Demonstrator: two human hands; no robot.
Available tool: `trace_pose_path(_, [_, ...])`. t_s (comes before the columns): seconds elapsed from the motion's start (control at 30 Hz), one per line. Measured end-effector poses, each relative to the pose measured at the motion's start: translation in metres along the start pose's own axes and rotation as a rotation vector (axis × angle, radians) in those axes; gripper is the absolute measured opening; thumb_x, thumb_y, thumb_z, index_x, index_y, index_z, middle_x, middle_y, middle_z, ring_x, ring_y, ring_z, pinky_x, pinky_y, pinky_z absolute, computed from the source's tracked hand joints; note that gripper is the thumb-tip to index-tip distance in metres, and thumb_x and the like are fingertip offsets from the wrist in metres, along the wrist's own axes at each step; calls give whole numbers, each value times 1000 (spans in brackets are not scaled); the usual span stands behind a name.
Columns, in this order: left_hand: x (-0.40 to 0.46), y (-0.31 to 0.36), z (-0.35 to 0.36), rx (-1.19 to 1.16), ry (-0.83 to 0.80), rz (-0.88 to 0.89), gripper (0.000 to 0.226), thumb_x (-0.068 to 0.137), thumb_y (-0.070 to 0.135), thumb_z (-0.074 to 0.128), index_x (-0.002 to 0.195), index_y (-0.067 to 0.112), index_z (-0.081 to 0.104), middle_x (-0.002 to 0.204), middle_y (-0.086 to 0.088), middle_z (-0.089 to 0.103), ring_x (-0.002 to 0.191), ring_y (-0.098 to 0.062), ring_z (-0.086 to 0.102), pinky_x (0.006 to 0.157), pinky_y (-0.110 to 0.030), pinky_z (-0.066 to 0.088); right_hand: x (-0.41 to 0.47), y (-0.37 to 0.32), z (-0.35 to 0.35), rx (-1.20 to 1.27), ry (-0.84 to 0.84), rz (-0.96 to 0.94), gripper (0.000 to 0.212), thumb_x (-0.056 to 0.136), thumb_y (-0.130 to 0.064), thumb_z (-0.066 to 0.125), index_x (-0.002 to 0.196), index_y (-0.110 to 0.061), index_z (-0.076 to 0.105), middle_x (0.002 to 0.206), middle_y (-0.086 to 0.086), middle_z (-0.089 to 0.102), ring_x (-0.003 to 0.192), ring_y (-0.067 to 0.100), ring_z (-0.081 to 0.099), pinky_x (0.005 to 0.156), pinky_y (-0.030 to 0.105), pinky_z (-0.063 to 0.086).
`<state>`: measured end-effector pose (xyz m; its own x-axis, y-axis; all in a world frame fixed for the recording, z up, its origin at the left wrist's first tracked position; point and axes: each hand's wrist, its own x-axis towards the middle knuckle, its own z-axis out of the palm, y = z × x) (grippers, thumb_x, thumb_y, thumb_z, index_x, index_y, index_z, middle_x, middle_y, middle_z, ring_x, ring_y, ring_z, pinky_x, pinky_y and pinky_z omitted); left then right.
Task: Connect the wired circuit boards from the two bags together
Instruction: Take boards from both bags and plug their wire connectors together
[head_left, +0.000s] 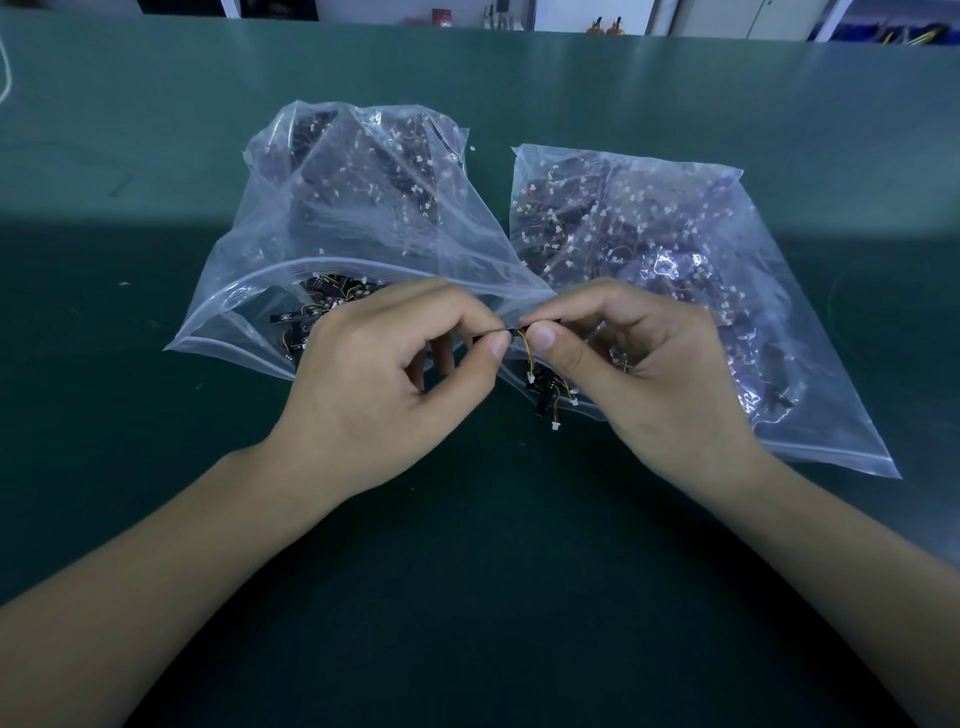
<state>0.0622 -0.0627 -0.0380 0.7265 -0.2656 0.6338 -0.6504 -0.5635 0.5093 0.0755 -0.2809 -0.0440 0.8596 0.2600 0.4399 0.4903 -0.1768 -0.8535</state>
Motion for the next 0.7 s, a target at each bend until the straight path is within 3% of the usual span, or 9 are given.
trace_pose_path(0.2, [0,1,1,8,-4,19,16,102,15,70,87,10,74,77,7,63,70,-17,61,60,-39,48,2,1,-3,-14,-9,-25,7,97,-21,75,99,-16,78,91,-8,77,76,4,65,71,16,47])
trace_pose_path(0.33, [0,-1,1,5,-3,4,16,103,15,70,89,10,74,78,6,62,70,-18,60,61,-40,49,1,1,-1,7,-3,-11,5,98,-22,75,101,-22,78,87,-10,77,72,3,63,67,18,48])
trace_pose_path(0.53, [-1,-3,3,17,-4,27,17,103,17,70,88,10,76,77,6,63,70,-16,61,61,-39,49,4,1,-5,-32,-24,-34,3,99,-16,75,99,-15,78,89,-11,76,77,3,65,72,14,46])
trace_pose_path(0.7, [0,-9,1,41,37,26,18,107,12,68,119,11,80,93,5,73,79,-13,66,71,-30,52,3,2,-6,-134,-15,-56,18,97,-28,78,114,-23,76,95,-14,74,78,6,63,72,11,43])
